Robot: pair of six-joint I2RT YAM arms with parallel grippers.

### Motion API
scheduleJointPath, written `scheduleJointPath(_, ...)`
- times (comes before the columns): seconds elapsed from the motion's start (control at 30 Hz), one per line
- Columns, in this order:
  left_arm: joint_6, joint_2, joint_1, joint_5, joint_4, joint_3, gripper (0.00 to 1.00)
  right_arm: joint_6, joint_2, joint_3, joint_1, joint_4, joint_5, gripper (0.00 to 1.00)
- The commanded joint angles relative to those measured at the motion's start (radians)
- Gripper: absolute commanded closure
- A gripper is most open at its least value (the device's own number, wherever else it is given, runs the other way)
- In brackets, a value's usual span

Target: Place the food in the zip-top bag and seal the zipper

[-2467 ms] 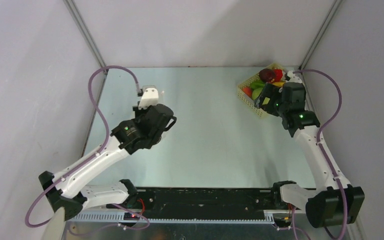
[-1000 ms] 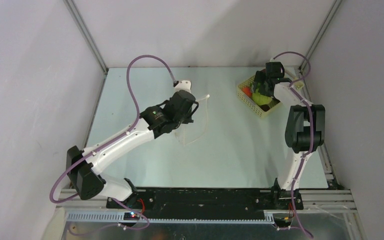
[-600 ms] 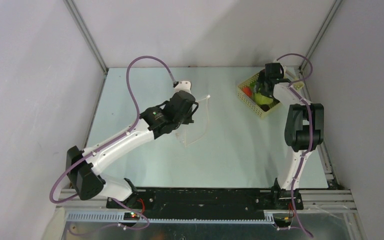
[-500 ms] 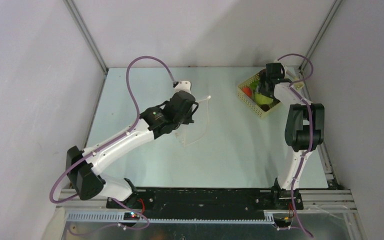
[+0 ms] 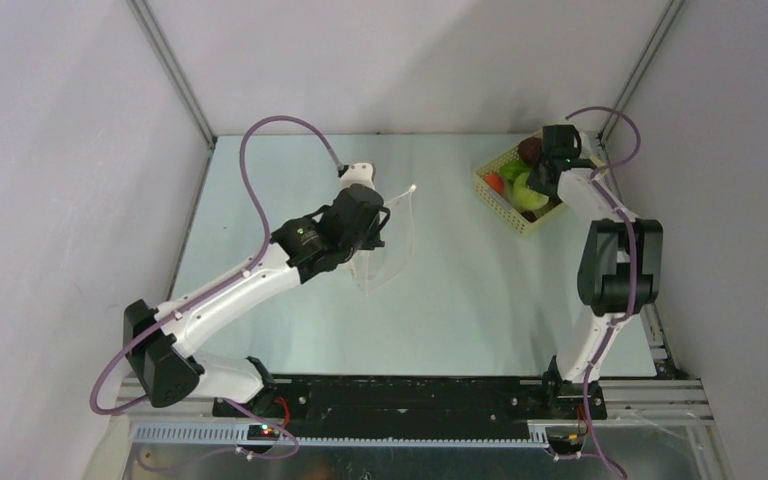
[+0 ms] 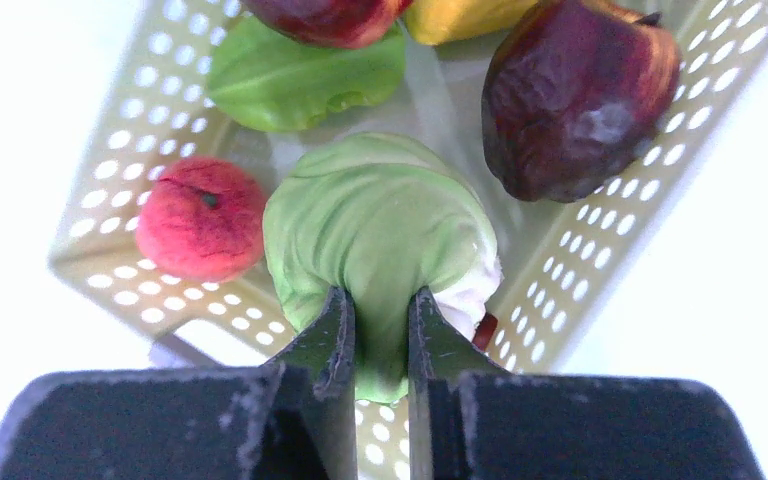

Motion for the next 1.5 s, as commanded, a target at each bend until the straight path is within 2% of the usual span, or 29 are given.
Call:
scheduleJointPath(0.0, -0.044, -0.051, 0.002, -0.024, 0.031, -0.022, 1.0, -0.012, -0.194, -0.01, 0.004, 0.003, -0.008, 0.98)
scheduleJointPath(0.13, -0.058, -0.062, 0.002, -0.027, 0.036, -0.033, 1.0, 0.0, -0.382, -0.096, 0.021, 0.01, -0.082, 0.98)
scheduleJointPath(0.2, -0.072, -0.067, 0.003, -0.03, 0.031, -0.033, 1.0, 0.027, -0.487, -0.158, 0.03, 0.015, -0.19, 0.98)
scheduleJointPath(0.33, -0.1, -0.079, 0.003, -0.041, 0.002, -0.03, 1.0, 0.152, -0.756, -0.296, 0.071, 0.089, -0.52, 0.97)
scheduleJointPath(0.37, -0.104, -0.086, 0.003, -0.038, 0.0, -0.032, 1.0, 0.195, -0.792, -0.333, 0.116, 0.135, -0.607, 0.97)
scheduleJointPath(0.43, -0.116, -0.097, 0.003, -0.029, -0.002, -0.038, 1.0, 0.234, -0.881, -0.373, 0.221, 0.196, -0.659, 0.97)
scheduleJointPath(0.53, -0.14, -0.107, 0.002, -0.025, -0.015, -0.041, 1.0, 0.265, -0.962, -0.401, 0.372, 0.267, -0.647, 0.97)
scheduleJointPath(0.67, -0.165, -0.133, 0.003, -0.01, 0.002, -0.074, 1.0, 0.346, -0.967, -0.437, 0.552, 0.372, -0.579, 0.97)
scheduleJointPath(0.73, -0.175, -0.14, 0.003, 0.001, 0.015, -0.087, 1.0, 0.369, -0.945, -0.439, 0.609, 0.471, -0.563, 0.97)
scheduleJointPath(0.87, -0.187, -0.144, 0.003, 0.018, 0.023, -0.092, 1.0, 0.4, -0.885, -0.439, 0.698, 0.542, -0.507, 0.97)
scheduleJointPath(1.1, -0.218, -0.168, 0.002, 0.039, 0.047, -0.112, 1.0, 0.434, -0.789, -0.444, 0.749, 0.521, -0.376, 0.98)
scheduleJointPath(1.47, -0.267, -0.244, 0.002, 0.063, 0.096, -0.161, 1.0, 0.522, -0.789, -0.566, 0.771, 0.555, -0.269, 0.99)
